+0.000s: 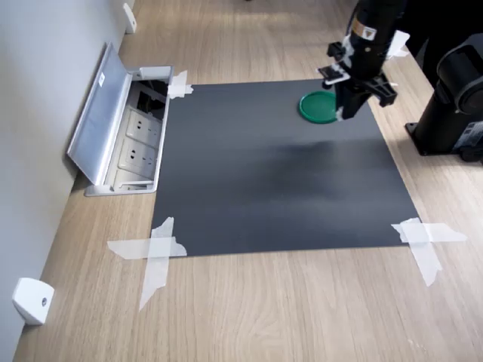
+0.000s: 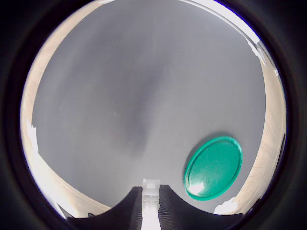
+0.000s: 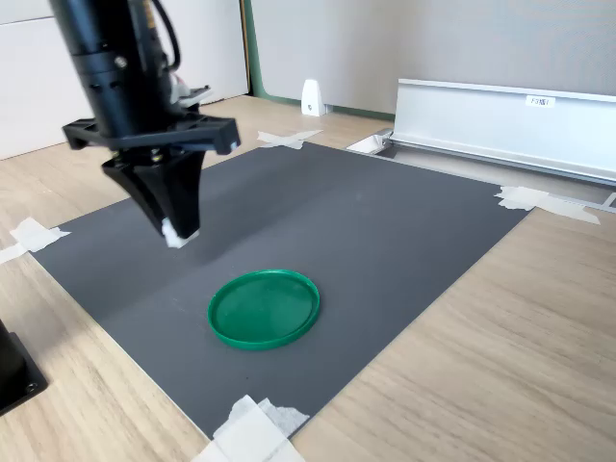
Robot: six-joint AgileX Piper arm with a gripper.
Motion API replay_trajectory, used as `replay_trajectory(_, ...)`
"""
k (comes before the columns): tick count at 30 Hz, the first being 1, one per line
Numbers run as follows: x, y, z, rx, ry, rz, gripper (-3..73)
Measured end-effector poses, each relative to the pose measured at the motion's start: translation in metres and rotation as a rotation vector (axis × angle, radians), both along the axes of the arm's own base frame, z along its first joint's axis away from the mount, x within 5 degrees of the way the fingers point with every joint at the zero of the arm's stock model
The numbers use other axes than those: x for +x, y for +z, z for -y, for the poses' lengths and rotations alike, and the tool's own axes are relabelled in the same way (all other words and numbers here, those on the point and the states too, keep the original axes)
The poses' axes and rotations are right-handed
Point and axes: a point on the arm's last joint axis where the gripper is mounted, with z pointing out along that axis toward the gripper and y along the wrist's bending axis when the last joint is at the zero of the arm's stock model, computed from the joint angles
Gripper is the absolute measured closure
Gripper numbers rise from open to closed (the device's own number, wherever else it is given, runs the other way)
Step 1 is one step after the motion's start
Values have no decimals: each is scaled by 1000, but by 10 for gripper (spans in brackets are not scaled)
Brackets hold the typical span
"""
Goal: Grasp a white terminal and put it on the green lid.
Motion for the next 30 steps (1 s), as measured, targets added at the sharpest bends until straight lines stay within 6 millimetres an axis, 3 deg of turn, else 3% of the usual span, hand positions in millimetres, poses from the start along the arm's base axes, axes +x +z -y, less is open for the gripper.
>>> replay_trajectory(8, -3, 2, 6, -14, -55, 9, 611)
replay_trajectory(15, -5, 1, 37, -33, -164, 27, 611)
replay_trajectory(22, 3, -16, 60, -44, -131, -7, 611)
replay_trajectory(30, 20, -34, 70, -40, -92, -31, 611)
